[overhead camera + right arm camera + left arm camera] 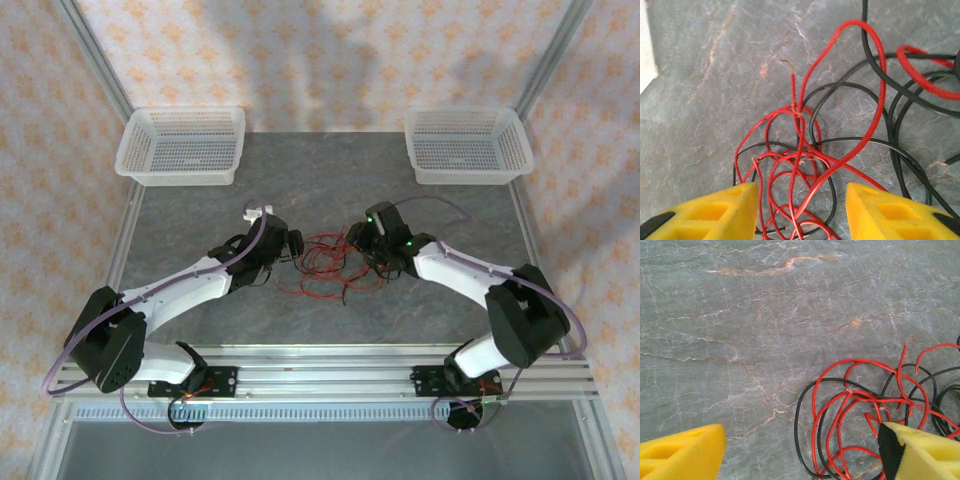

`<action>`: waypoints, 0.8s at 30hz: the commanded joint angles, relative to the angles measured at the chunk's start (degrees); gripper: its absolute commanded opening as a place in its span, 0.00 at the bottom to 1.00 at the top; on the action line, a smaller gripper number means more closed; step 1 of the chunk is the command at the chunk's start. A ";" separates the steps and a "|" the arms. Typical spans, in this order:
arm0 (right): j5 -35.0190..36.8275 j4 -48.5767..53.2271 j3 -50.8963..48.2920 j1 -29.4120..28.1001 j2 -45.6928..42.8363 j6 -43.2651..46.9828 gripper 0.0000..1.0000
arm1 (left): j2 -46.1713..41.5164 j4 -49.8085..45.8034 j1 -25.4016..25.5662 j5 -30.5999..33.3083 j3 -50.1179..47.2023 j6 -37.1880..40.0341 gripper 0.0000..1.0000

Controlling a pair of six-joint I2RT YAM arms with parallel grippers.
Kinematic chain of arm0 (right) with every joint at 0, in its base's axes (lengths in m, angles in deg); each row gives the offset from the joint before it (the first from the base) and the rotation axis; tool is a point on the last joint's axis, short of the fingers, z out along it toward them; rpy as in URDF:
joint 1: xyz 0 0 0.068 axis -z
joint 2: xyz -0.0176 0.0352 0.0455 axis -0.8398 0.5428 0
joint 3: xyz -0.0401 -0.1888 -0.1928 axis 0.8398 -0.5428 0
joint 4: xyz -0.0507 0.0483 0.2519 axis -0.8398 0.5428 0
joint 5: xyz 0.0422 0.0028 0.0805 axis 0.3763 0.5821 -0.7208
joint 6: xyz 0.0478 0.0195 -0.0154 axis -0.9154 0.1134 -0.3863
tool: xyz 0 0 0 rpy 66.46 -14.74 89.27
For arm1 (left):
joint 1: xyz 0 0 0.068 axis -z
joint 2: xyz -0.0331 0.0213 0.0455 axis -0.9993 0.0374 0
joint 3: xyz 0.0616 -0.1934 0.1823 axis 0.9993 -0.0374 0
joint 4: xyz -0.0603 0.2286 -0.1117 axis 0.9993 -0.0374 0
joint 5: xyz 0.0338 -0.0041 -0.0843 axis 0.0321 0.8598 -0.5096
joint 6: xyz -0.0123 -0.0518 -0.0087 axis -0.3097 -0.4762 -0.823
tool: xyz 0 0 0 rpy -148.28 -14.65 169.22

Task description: Untangle the cables

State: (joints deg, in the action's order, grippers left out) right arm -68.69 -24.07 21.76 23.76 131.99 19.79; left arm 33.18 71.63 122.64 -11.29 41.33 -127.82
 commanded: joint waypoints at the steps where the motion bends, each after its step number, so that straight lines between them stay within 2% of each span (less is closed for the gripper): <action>1: -0.56 -4.71 -0.37 0.05 1.54 -4.63 0.49 | -0.25 1.58 0.28 -0.82 -1.11 1.02 0.81; 5: -0.15 -6.23 -1.14 0.05 2.96 -5.73 0.48 | -0.27 2.09 0.36 -1.09 -1.58 1.12 0.81; 10: 0.92 -6.93 -0.44 0.04 5.23 -5.90 0.42 | -0.13 2.29 0.37 -1.74 -1.13 1.73 0.81; 12: 1.37 -7.08 -0.01 0.05 6.08 -5.91 0.37 | -0.16 2.37 0.44 -1.88 -0.96 1.90 0.81; 15: 2.29 -7.22 1.05 0.05 6.96 -5.60 0.22 | -0.53 2.56 0.59 -2.20 -1.02 2.22 0.81; 18: 3.31 -6.94 2.33 0.05 6.74 -4.68 0.01 | -0.84 2.85 0.97 -2.57 -1.14 2.78 0.81; 24: 3.54 -4.39 5.79 0.05 0.98 0.33 0.00 | -1.60 5.41 3.45 -4.09 -1.25 6.29 0.81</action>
State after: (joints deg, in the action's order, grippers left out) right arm -67.42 -29.90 24.43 23.76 137.74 16.66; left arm 33.16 74.32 124.81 -14.22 40.54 -124.76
